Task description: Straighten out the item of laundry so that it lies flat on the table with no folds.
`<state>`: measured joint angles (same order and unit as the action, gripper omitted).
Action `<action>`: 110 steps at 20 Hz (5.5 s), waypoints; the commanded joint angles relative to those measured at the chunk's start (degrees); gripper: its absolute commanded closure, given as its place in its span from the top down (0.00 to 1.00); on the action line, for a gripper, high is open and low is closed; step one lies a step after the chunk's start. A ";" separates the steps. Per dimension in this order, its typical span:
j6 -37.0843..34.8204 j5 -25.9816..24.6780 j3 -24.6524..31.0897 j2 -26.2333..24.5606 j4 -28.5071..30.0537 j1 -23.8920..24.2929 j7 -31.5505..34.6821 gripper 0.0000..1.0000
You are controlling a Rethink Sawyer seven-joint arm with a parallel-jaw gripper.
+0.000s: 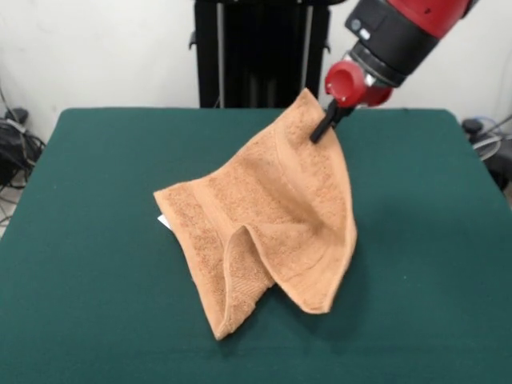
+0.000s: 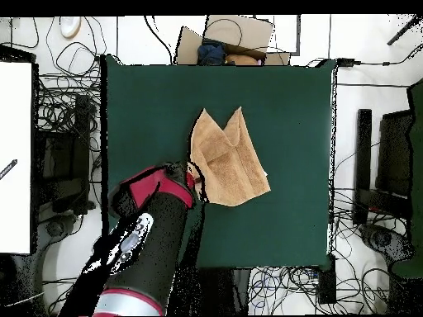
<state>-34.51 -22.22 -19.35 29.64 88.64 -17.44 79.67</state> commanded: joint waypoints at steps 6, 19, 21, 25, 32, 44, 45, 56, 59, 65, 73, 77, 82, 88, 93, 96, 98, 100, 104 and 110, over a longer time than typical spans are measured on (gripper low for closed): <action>-2.88 1.43 -0.08 3.48 4.60 -2.97 12.55 0.00; 0.32 0.54 -0.97 2.00 5.30 -4.61 13.15 0.00; 0.73 0.44 -1.04 1.58 5.19 -4.95 13.45 0.00; 5.22 0.41 -0.57 2.03 6.89 -4.63 14.16 1.00; 2.82 0.49 -0.28 1.41 6.30 -5.21 12.78 1.00; -0.80 3.36 1.91 6.55 7.05 -2.35 9.29 1.00; -0.92 3.41 2.05 7.04 7.12 -1.99 8.73 1.00; 0.34 3.38 13.69 13.16 9.45 17.18 -6.62 1.00; -2.98 3.69 18.00 13.03 7.90 22.70 -10.49 1.00; -4.42 2.41 27.02 8.39 5.48 32.27 -15.22 1.00; -6.23 0.25 34.83 3.84 3.20 39.79 -18.93 1.00; -8.75 2.12 39.10 2.01 2.83 43.60 -20.92 1.00; -11.94 3.49 42.66 0.67 2.45 46.13 -21.29 1.00; -13.46 3.93 45.04 -0.48 2.49 47.84 -19.31 1.00; -14.07 3.41 46.73 -1.07 2.73 49.01 -18.52 1.00; -13.55 2.47 47.08 -0.89 2.89 49.26 -17.85 1.00; -11.90 0.85 46.67 -0.23 2.93 48.87 -17.09 1.00; -9.87 -0.90 46.12 0.31 2.73 48.45 -16.45 1.00; -9.50 -2.05 45.90 0.08 1.89 48.18 -16.70 1.00; -6.17 -6.22 44.29 0.59 0.72 47.10 -16.15 1.00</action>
<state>-44.67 -22.97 22.71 29.68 90.84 31.50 67.96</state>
